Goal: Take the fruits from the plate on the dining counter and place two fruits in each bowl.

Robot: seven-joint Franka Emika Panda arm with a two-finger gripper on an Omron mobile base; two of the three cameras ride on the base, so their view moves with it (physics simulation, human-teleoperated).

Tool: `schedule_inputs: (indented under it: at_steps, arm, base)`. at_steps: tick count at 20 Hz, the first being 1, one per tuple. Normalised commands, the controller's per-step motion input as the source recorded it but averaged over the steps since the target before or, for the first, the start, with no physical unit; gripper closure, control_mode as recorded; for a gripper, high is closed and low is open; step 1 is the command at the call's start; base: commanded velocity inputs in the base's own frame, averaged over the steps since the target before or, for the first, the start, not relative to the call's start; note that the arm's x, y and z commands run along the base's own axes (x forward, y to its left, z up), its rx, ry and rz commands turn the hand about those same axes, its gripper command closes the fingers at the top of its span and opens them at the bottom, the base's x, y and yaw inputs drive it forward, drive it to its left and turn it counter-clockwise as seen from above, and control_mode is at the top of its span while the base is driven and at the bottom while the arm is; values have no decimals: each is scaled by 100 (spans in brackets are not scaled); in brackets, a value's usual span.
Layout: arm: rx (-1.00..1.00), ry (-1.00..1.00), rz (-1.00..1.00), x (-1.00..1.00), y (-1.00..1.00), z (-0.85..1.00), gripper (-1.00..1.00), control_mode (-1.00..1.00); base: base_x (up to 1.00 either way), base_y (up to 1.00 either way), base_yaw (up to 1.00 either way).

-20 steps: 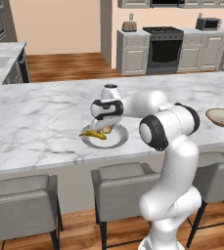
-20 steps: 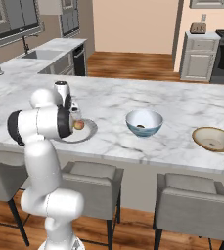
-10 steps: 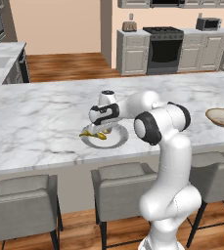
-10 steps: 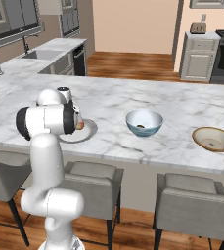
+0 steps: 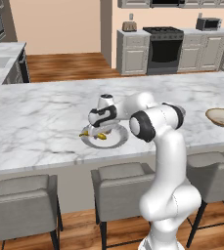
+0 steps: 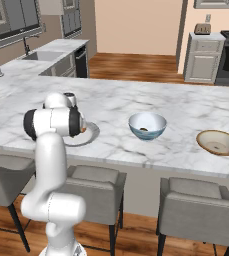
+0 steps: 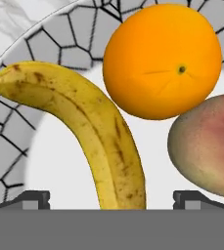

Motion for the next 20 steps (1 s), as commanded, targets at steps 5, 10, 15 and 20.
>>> schedule_inputs:
  at_steps: [5,10,15,20]
  arm:
    - [0,4,0,22,0,-24,-100,-100]
    - [0,6,0,4,3,-18,100,-100]
    - [0,1,0,0,0,-2,100,-100]
    - [0,-6,0,-32,0,17,100,-100]
  base:
    - [0,0,0]
    - [0,0,0]
    - [0,0,0]
    - [0,0,0]
